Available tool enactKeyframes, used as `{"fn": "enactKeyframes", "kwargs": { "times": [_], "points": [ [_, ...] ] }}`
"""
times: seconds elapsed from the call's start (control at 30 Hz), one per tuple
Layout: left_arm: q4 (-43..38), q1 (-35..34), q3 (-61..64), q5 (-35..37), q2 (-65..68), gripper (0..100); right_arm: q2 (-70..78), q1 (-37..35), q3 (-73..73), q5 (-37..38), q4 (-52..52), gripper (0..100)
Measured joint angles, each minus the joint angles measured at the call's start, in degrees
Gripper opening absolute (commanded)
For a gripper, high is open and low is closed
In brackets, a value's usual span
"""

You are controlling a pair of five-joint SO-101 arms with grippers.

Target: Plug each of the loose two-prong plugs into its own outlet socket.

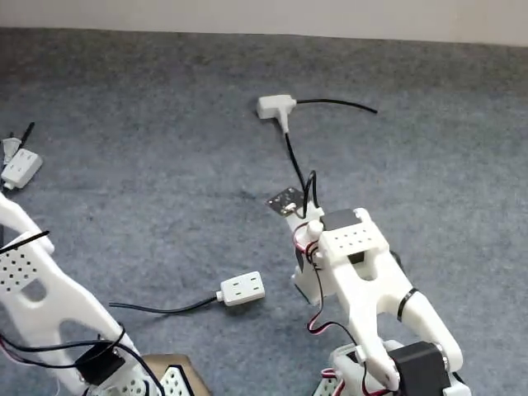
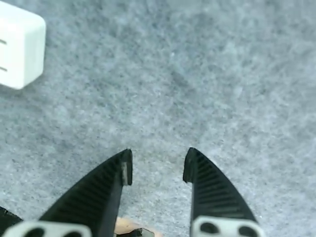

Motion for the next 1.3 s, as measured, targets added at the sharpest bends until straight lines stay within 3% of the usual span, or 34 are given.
{"fn": "enactKeyframes", "kwargs": {
  "times": [0.3,0.57,1.03,1.3],
  "points": [
    [1.76,7.12,18.99,-5.71,2.11,11,0.00,-0.53,0.00,0.00,0.00,17.6],
    [-3.16,7.21,18.90,-5.98,2.02,11,-0.09,-0.53,3.34,0.00,-0.62,17.6],
    [-10.99,-0.09,14.51,-4.31,2.11,11,-0.09,-0.53,3.60,0.00,-1.41,17.6],
    [-13.89,-1.05,14.24,-4.22,9.23,11,-0.09,-0.53,3.60,0.00,-1.41,17.6]
  ]
}}
